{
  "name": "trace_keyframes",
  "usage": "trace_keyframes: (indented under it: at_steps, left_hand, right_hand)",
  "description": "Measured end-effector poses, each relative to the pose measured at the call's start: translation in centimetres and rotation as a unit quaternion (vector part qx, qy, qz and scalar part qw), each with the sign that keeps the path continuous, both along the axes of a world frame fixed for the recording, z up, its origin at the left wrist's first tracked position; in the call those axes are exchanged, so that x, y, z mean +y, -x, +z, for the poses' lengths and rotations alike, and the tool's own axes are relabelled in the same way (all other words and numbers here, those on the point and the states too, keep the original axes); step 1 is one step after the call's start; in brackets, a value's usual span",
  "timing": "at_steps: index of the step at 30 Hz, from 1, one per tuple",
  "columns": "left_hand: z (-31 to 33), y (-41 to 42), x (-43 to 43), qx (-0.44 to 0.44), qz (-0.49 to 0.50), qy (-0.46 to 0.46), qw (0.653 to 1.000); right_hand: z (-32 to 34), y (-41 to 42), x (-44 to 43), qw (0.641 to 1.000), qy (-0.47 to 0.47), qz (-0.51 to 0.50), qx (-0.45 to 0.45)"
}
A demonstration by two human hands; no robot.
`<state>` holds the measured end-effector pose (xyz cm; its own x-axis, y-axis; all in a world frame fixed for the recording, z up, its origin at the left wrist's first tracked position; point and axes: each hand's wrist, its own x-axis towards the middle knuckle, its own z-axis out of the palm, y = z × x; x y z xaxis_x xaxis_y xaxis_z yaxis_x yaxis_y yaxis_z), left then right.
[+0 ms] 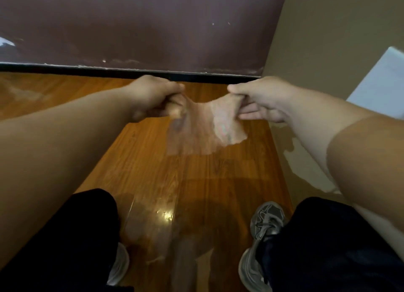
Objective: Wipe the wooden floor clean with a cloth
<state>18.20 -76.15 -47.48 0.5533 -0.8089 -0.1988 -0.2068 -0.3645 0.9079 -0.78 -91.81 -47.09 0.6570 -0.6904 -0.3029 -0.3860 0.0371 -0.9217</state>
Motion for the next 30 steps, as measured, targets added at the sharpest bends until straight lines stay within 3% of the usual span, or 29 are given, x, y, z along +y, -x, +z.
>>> trace_keyframes:
  at_steps: [9,12,16,22,26,30]
  left_hand:
    - [2.3,4.1,0.1,0.112,-0.096,0.042,0.988]
    - [1.8,4.0,0.2,0.068,-0.146,0.033,0.986]
    - [1.7,4.3,-0.5,0.009,-0.145,0.066,0.987]
    - [2.3,3.1,-0.6,-0.099,-0.116,0.077,0.985]
    - [1.8,3.1,-0.8,0.037,-0.112,0.069,0.991]
    - [1.3,3.3,-1.4,0.105,-0.126,0.078,0.983]
  right_hand:
    - [1.3,-1.1,2.3,0.995,-0.021,0.070,-0.069]
    - [1.1,-0.8,2.4,0.990,0.011,0.128,-0.057]
    - [0.8,-1.7,2.8,0.991,0.064,0.090,-0.082]
    - [0.8,-1.6,2.0,0.988,0.023,0.098,-0.119]
    - [1.1,-1.5,2.1,0.986,0.029,0.108,-0.121]
    - [1.1,-1.8,2.8,0.987,0.052,0.091,-0.121]
